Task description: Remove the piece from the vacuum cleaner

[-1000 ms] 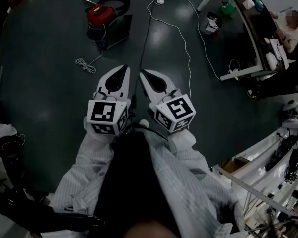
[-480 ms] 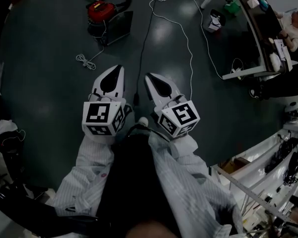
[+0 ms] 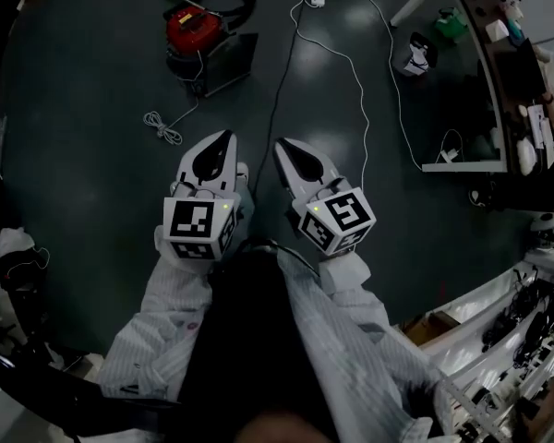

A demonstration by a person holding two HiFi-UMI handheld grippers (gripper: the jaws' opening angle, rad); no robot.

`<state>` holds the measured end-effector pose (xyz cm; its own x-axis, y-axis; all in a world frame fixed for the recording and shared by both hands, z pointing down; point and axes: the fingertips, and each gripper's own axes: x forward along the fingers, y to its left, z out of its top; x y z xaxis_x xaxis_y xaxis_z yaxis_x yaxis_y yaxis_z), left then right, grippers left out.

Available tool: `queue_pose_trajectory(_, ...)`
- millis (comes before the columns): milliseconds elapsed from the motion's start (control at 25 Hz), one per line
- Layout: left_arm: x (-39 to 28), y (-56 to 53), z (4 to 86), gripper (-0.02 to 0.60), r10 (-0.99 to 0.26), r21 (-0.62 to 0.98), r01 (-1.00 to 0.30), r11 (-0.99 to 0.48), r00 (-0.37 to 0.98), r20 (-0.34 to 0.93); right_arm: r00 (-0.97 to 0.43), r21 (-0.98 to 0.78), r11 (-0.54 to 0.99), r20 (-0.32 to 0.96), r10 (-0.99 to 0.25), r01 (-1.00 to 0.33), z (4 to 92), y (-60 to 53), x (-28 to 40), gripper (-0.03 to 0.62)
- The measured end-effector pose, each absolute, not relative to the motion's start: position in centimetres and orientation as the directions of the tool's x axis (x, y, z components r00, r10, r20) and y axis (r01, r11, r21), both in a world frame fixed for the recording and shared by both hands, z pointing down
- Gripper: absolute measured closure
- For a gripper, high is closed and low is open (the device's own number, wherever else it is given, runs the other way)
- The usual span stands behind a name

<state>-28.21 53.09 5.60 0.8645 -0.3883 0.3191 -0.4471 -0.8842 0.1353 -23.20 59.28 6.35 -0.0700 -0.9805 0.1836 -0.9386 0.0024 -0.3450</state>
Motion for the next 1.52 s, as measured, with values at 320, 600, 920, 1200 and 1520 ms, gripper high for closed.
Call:
queue_pose_trajectory(320, -19.9, 36.8, 6.2, 0.577, -0.387, 0.143, -0.459, -0.877, 0.851, 0.355, -0.076, -0.32, 0.015, 0.18, -0.981, -0.947, 6.0, 43.8, -13.4, 0.592)
queue_pose_trajectory(600, -9.2, 27.4, 10.0, 0.577, -0.443, 0.172, -0.549, -0.818, 0.792, 0.419, -0.199, -0.321, 0.119, 0.229, -0.953, -0.94, 8.8, 33.5, -2.2, 0.592)
queue_pose_trajectory(920, 1.0, 17.9, 11.6, 0.577, -0.631, 0.227, -0.764, -0.605, 0.633, 0.449, -0.479, -0.298, 0.394, 0.313, -0.82, -0.87, 10.2, 23.0, 9.2, 0.592)
queue_pose_trajectory(1200, 1.0, 13.0, 17.8, 0.577, -0.695, 0.171, -0.879, -0.445, 0.459, 0.554, -0.644, -0.307, 0.569, 0.44, -0.626, -0.763, 18.3, 17.5, 11.6, 0.592)
queue_pose_trajectory(1520, -2.0, 6.7, 31.9, 0.577, -0.604, 0.121, -0.88, -0.46, 0.409, 0.684, -0.683, -0.248, 0.702, 0.579, -0.445, -0.668, 32.5, 10.0, 8.7, 0.591)
